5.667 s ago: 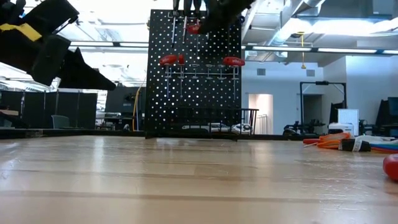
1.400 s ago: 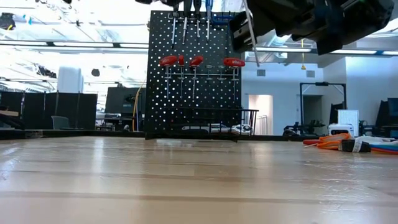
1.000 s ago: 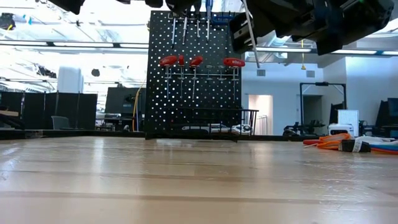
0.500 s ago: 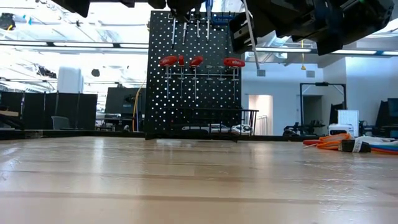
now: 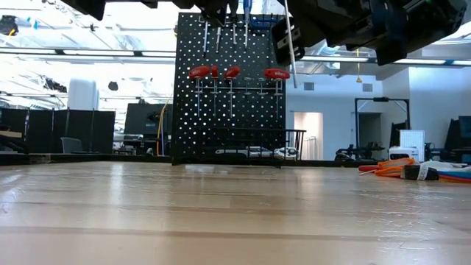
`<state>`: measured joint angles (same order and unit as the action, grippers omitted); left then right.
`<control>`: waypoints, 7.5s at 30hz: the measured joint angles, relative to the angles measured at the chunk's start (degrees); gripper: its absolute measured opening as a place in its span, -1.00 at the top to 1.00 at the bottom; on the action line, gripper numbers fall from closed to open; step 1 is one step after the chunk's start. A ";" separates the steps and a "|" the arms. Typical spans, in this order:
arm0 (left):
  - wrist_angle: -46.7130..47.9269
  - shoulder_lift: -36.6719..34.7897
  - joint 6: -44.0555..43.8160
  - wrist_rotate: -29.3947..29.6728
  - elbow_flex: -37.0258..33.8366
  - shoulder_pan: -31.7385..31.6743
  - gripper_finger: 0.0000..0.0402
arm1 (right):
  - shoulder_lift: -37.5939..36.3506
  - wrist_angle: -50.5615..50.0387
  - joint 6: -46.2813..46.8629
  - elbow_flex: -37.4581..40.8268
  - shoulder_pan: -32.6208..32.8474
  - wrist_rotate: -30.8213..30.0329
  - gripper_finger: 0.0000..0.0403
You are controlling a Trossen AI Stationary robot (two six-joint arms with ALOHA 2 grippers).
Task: Hang tools onto peg board
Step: Hang the red allen wrench on the pegboard
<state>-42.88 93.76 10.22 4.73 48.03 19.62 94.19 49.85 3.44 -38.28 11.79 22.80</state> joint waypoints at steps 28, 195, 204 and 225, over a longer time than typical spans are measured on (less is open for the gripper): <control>32.31 -4.83 -10.26 25.49 6.92 -0.80 0.79 | -14.74 -36.37 5.41 3.37 1.23 -39.30 0.33; 20.08 -0.72 -26.43 21.03 -12.79 -7.23 0.30 | 3.20 -50.30 11.99 -8.22 -0.66 -34.90 0.44; 20.53 4.35 -31.96 13.94 -12.50 -11.80 0.25 | 10.10 -42.32 10.40 -8.22 -0.63 -34.94 0.44; 11.56 7.56 -11.37 1.23 -9.52 -3.64 0.35 | 10.10 -38.98 9.06 -8.20 -0.55 -34.70 0.44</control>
<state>-31.31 101.32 -1.15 5.96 38.51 15.98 104.29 10.87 12.50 -46.48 11.25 -11.90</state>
